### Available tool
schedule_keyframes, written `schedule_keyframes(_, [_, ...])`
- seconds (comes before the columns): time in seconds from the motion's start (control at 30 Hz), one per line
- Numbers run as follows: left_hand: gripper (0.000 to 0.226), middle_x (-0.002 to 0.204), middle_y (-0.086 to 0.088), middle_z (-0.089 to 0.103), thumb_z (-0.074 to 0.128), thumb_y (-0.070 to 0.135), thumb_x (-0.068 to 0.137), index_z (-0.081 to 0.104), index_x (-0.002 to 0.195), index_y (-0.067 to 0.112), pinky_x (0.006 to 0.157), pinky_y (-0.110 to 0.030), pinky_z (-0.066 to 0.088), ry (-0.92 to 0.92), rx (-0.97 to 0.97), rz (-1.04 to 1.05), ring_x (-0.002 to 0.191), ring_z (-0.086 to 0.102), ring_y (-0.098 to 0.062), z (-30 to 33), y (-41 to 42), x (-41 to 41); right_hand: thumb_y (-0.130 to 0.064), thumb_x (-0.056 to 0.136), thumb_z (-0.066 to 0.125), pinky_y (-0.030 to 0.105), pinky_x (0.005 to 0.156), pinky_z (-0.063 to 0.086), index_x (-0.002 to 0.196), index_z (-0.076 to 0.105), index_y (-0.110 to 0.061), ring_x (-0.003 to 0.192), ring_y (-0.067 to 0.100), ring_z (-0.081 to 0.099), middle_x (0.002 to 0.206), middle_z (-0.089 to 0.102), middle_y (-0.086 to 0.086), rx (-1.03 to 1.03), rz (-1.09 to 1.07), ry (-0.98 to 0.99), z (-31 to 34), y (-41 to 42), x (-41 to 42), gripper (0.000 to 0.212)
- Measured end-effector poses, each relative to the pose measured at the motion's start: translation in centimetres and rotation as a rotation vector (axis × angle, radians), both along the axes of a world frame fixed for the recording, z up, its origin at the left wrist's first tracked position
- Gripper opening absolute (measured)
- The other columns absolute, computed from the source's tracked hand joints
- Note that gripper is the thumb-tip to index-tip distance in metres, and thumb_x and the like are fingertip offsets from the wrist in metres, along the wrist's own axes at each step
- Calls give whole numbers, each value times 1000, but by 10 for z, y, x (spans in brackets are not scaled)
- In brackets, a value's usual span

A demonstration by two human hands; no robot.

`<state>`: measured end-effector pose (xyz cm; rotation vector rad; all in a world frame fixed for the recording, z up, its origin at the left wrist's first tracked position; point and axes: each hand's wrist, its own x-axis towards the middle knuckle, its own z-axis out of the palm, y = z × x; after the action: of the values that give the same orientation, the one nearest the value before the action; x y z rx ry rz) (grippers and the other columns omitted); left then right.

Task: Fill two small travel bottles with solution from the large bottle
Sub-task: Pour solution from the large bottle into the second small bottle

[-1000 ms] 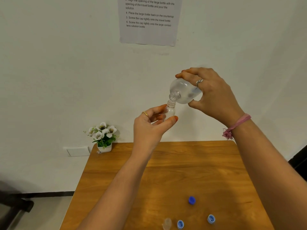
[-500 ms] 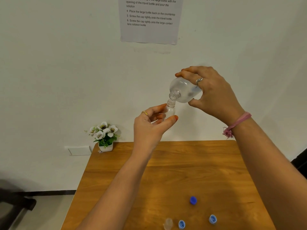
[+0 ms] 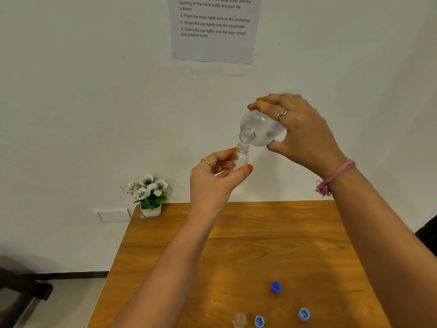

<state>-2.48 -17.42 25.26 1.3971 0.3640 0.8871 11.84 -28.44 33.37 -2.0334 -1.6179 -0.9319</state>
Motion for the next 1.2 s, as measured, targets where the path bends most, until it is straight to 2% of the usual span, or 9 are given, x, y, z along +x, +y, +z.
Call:
schedule_keyframes(0.37, [38,92,11,74,86,17,68,71,102,26,75,-19,56,4,-1,12,87,66,-3,0,-1,-1,-11,71,77,35,86,45,129,54,-20,113,26,51,124,58,3,-2,2,-8,-1,1,0,63])
schedule_keyframes(0.57, [37,91,15,74,86,17,68,71,101,27,74,-15,55,8,2,14,89,67,-2,-1,-2,-1,-12,71,77,35,87,45,129,54,-19,113,26,51,124,59,4,-6,-4,-16,-2,0,0,63])
schedule_keyframes(0.77, [39,93,11,73,86,17,68,71,104,24,74,-16,55,8,5,15,88,66,-2,-1,-1,0,-12,71,77,34,88,44,129,54,-19,114,26,51,124,58,4,-11,-12,-19,-1,1,0,62])
schedule_keyframes(1.2, [40,95,10,74,87,19,67,71,102,28,78,-20,57,11,4,19,91,67,-4,-3,1,0,-11,71,76,32,86,43,128,55,-19,113,26,51,123,59,4,-1,-17,-19,-3,1,-1,61])
